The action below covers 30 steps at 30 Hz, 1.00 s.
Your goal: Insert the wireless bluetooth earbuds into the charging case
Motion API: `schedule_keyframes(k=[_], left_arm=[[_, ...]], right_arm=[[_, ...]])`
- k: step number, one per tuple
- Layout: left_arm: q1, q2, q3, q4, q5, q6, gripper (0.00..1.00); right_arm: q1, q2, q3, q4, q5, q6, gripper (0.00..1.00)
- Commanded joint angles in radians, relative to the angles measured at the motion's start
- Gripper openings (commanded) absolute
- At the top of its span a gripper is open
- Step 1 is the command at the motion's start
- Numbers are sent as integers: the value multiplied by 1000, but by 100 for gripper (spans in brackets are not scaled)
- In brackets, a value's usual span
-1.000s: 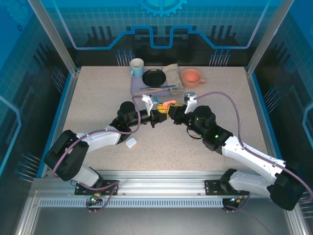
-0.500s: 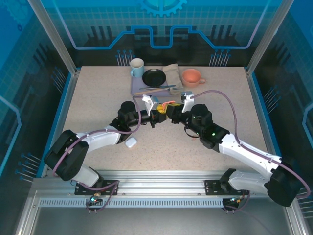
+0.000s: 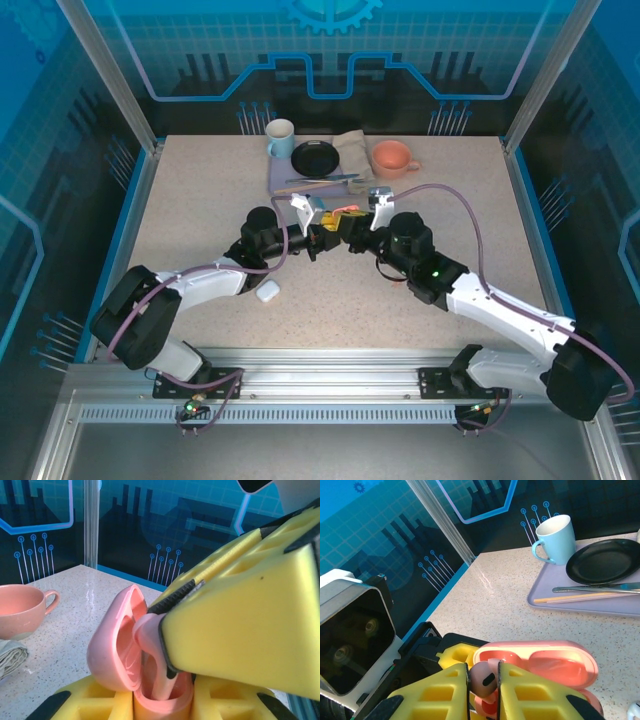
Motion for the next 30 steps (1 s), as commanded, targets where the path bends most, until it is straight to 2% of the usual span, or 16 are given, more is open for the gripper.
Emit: schedule_keyframes(k=[1,12,16,20,30], left_arm=[[-8,-45,24,70,20,35,0],[-8,-50,35,57,22,37,0],[-8,-45,39,53,24,38,0],[-8,-44,41,55,24,36,0],[-8,-50,22,68,23,27,0]], right_arm=[[20,-29,-16,-48,17,-13,18],[16,-27,-23,-55,-4,-21,18],[16,-22,-9,-68,-47,-33,22],[12,-20,18,-105,-63,-30,38],[-40,26,156,-218,-119,71,58]])
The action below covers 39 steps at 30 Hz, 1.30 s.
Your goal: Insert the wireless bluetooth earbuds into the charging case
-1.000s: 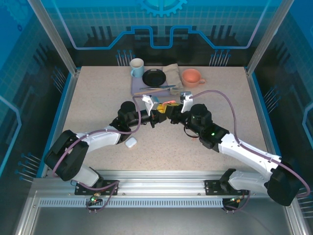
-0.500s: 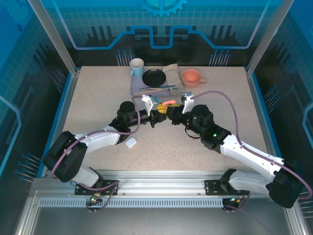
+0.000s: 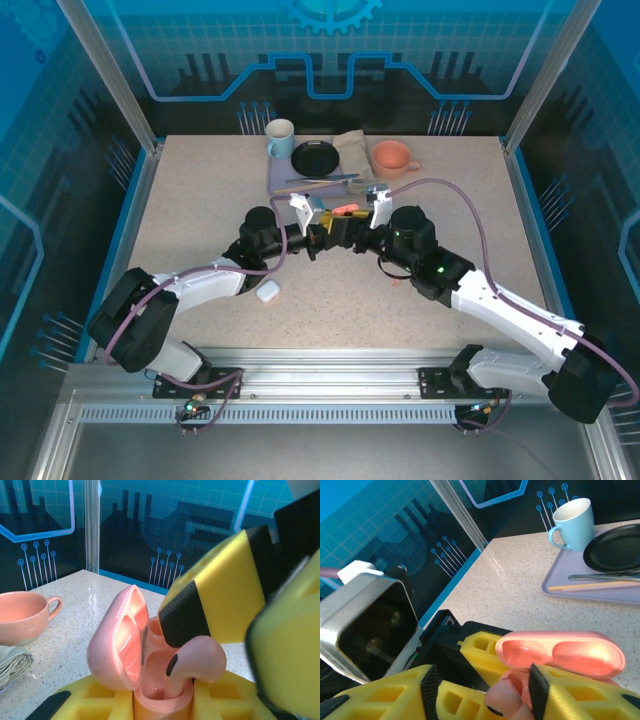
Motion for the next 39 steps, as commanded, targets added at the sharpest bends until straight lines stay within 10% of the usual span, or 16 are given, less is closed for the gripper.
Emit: schedule_keyframes(k=[1,39], left_arm=[[-6,-36,19,74,31,14,0],[-7,-23,25,68,19,15,0]], right_arm=[[-36,33,69,-74,-43,62,61],[-24,43,368,-607,-389,121,71]])
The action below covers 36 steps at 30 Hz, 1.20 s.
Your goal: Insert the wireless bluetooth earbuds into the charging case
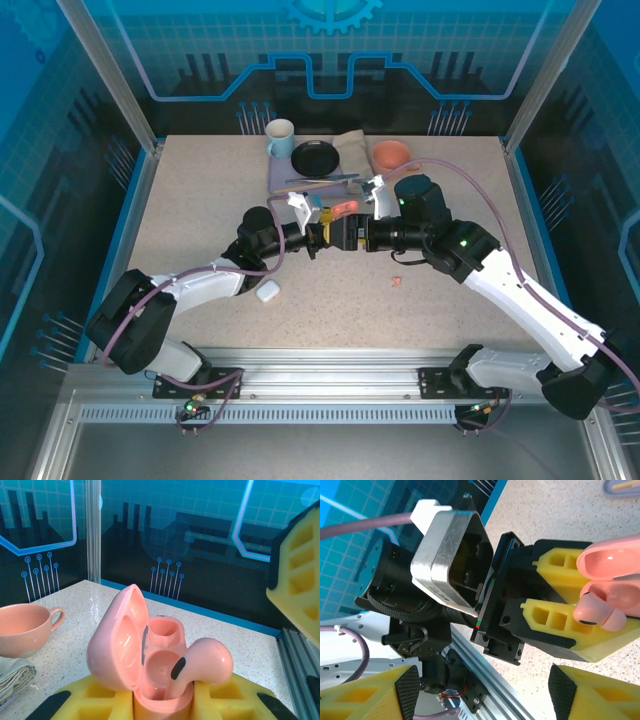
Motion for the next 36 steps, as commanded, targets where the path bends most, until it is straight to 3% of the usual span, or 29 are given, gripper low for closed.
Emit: schedule_keyframes(k=[1,36], left_arm=[[-6,-12,25,39,26,16,0],[-6,-11,10,46,56,5,0]], right_arm=[[13,10,8,-17,-22,3,71],[-96,119,86,45,-24,-48,69]])
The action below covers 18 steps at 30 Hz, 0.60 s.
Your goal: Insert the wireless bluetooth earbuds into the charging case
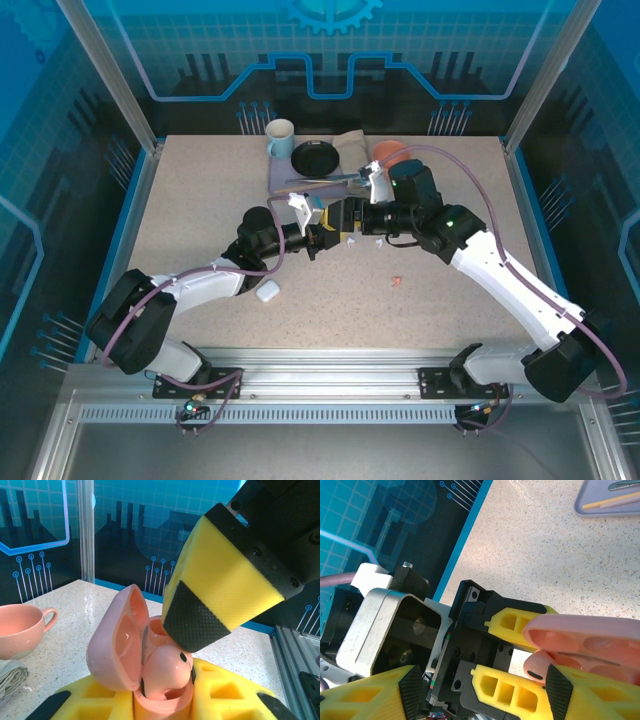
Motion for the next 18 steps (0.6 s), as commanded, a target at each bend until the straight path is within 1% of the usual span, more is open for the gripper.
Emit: schedule_keyframes(k=[1,9,13,16,18], left_arm=[[-7,-12,10,45,27,6,0],[-6,-18,-2,45,28,8,0],[-7,-23,-7,40,27,10,0],[-7,-29,-10,30,24,16,0],[-7,-38,-19,23,18,23,0]], right_arm=[[-13,-10,35,9,-11,-17,69],[-42,-67,30,-23,5,-13,69],[-40,-72,-9,24,-21,28,69],[-36,-97,-34,29,8,36,69],[-50,-129,-45,-7,64,31,69]])
